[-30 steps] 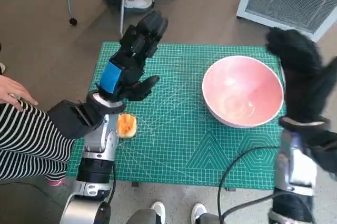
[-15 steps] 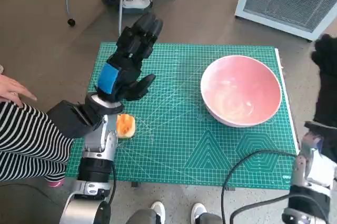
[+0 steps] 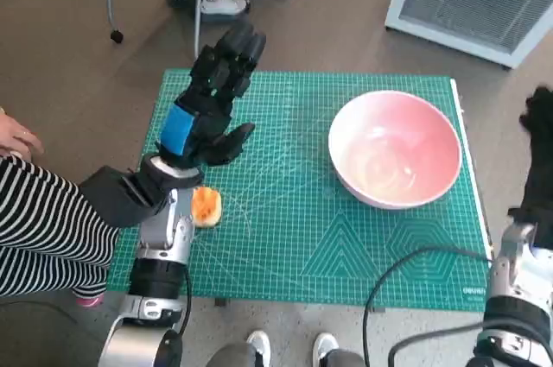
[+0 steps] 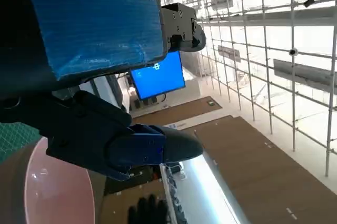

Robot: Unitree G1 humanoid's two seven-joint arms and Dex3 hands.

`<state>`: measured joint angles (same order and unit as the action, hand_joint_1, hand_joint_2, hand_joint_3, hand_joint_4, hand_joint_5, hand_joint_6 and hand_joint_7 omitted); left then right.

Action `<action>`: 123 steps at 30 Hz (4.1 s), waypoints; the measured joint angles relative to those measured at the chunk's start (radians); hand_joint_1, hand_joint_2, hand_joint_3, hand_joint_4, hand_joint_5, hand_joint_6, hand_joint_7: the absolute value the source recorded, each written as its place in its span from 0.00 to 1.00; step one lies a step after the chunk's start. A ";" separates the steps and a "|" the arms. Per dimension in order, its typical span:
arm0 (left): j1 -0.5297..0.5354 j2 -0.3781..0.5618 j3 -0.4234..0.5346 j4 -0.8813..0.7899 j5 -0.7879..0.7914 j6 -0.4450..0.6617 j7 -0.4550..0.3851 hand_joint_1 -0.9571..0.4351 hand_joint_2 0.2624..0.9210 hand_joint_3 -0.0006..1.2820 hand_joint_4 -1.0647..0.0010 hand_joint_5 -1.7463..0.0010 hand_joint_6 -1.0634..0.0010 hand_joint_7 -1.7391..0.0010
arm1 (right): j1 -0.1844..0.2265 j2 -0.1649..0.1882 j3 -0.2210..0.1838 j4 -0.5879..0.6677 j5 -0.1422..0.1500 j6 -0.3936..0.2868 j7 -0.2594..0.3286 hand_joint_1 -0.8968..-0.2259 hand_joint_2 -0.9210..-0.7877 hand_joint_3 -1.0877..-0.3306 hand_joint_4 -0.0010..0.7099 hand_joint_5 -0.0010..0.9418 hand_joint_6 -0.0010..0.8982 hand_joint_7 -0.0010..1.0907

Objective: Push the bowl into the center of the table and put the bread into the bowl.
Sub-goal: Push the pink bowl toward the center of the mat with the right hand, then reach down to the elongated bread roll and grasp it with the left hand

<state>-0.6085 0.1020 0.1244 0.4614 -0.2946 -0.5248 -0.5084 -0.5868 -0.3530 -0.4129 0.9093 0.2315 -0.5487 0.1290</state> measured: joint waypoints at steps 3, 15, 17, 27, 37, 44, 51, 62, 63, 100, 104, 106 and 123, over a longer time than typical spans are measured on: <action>-0.001 0.000 0.000 0.002 0.000 0.000 -0.001 0.25 1.00 0.29 0.92 0.99 1.00 0.79 | -0.022 0.000 0.001 0.068 0.000 0.006 -0.003 0.45 0.00 0.30 0.16 0.01 0.02 0.34; -0.002 0.002 0.001 0.004 0.000 -0.002 -0.007 0.24 1.00 0.29 0.91 0.99 1.00 0.78 | -0.107 0.022 -0.009 0.253 0.012 0.063 -0.003 0.47 0.00 0.31 0.16 0.00 0.09 0.28; -0.002 0.003 0.001 0.003 0.000 -0.002 -0.007 0.24 1.00 0.29 0.91 0.99 1.00 0.78 | -0.118 0.031 -0.014 0.270 0.021 0.076 0.002 0.46 0.00 0.32 0.17 0.00 0.10 0.27; -0.002 0.013 0.004 -0.004 -0.001 -0.002 -0.007 0.23 1.00 0.28 0.91 0.99 1.00 0.78 | -0.150 0.089 -0.016 0.312 0.041 0.121 0.050 0.45 0.00 0.36 0.20 0.01 0.13 0.25; 0.007 0.025 0.013 -0.005 -0.001 -0.002 -0.007 0.23 1.00 0.28 0.90 0.99 1.00 0.77 | -0.187 0.130 0.006 0.327 0.037 0.140 0.089 0.45 0.00 0.33 0.20 0.01 0.13 0.22; 0.017 0.034 0.017 -0.011 -0.001 -0.002 -0.004 0.23 1.00 0.27 0.90 0.99 1.00 0.77 | -0.220 0.156 0.016 0.332 0.038 0.151 0.107 0.44 0.00 0.33 0.20 0.00 0.13 0.21; 0.031 0.040 0.019 -0.022 0.001 -0.002 0.011 0.22 1.00 0.27 0.90 0.99 1.00 0.77 | -0.240 0.197 0.007 0.335 0.047 0.166 0.127 0.41 0.00 0.36 0.19 0.00 0.13 0.20; 0.047 0.043 0.019 -0.045 0.008 -0.002 0.034 0.22 1.00 0.27 0.91 1.00 0.99 0.77 | -0.281 0.249 -0.018 0.348 0.078 0.197 0.136 0.42 0.00 0.36 0.18 0.00 0.13 0.18; 0.048 0.044 0.019 -0.045 0.008 -0.002 0.035 0.22 1.00 0.27 0.91 1.00 0.99 0.77 | -0.284 0.252 -0.018 0.349 0.079 0.199 0.136 0.42 0.00 0.36 0.17 0.00 0.13 0.18; 0.069 0.042 0.000 -0.062 0.008 -0.001 0.038 0.23 1.00 0.28 0.90 1.00 0.98 0.79 | -0.318 0.260 0.022 0.231 0.061 0.139 0.180 0.40 0.00 0.27 0.17 0.00 0.16 0.13; 0.068 0.039 -0.006 -0.063 0.009 0.005 0.041 0.23 1.00 0.28 0.90 1.00 0.98 0.79 | -0.289 0.243 0.059 0.159 0.035 0.058 0.202 0.39 0.00 0.29 0.18 0.01 0.17 0.14; 0.067 0.034 -0.010 -0.063 0.012 0.008 0.045 0.22 1.00 0.28 0.90 1.00 0.99 0.79 | -0.271 0.237 0.074 0.116 0.031 0.025 0.215 0.39 0.00 0.29 0.19 0.01 0.18 0.14; -0.010 0.008 -0.052 -0.114 0.028 0.059 0.066 0.21 1.00 0.31 0.90 1.00 1.00 0.74 | -0.032 0.214 0.222 -0.468 0.000 -0.003 0.251 0.32 0.00 0.35 0.24 0.02 0.24 0.19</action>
<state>-0.6184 0.1105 0.0725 0.3472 -0.2669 -0.4658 -0.4429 -0.6191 -0.1394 -0.1913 0.4411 0.2319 -0.5515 0.3805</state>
